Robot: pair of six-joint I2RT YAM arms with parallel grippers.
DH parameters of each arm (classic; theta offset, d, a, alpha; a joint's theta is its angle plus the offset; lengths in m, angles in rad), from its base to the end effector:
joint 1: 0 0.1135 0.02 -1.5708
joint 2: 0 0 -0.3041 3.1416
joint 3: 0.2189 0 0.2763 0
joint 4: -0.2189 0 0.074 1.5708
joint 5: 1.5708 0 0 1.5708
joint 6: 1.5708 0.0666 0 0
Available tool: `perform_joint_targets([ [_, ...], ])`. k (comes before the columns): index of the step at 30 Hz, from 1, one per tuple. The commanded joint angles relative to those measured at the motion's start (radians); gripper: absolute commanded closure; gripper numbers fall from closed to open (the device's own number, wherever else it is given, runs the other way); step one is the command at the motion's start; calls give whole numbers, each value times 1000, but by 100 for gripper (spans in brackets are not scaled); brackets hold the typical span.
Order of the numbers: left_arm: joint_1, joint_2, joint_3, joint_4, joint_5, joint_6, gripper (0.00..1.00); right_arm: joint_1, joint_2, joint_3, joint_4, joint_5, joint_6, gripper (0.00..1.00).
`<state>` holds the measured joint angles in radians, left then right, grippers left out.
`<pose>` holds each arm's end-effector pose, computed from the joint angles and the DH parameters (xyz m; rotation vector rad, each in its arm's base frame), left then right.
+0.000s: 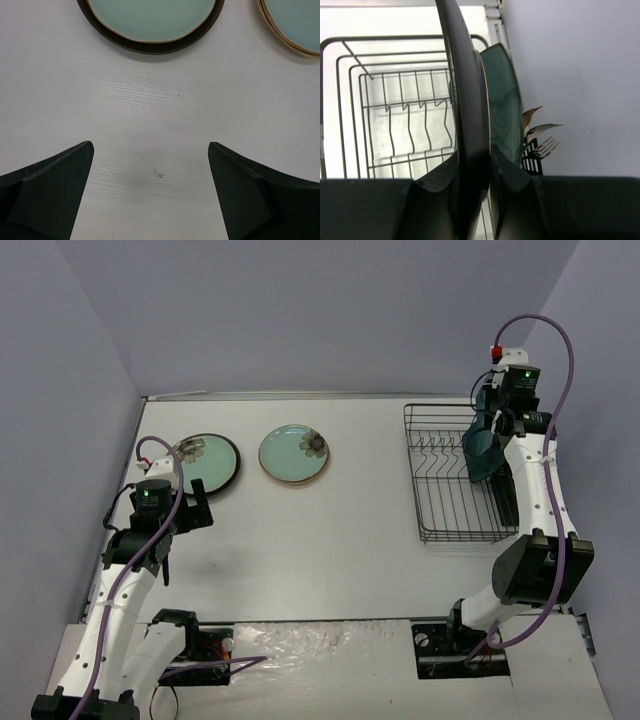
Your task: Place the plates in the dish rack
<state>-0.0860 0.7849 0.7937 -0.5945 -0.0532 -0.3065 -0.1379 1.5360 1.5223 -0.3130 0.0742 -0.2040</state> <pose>0.1907 -0.0129 0.3131 -0.2683 2.1437 -0.1697 0.4083 -0.0617 0.4287 -0.0123 1.9079 -0.3024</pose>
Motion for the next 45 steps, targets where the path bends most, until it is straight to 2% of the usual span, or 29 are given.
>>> perform_joint_targets([
  [1,-6,-3,42,25,-14,15,3,-6,-51,39,174,65,-11,100],
  [22,-8,-3,39,25,-8,18,3,-11,147,-68,244,-12,-49,100],
  [42,-5,17,39,25,-4,18,3,-68,190,-33,169,-150,32,100],
  [45,-6,20,41,24,-4,18,3,-68,193,-24,164,-142,40,89],
])
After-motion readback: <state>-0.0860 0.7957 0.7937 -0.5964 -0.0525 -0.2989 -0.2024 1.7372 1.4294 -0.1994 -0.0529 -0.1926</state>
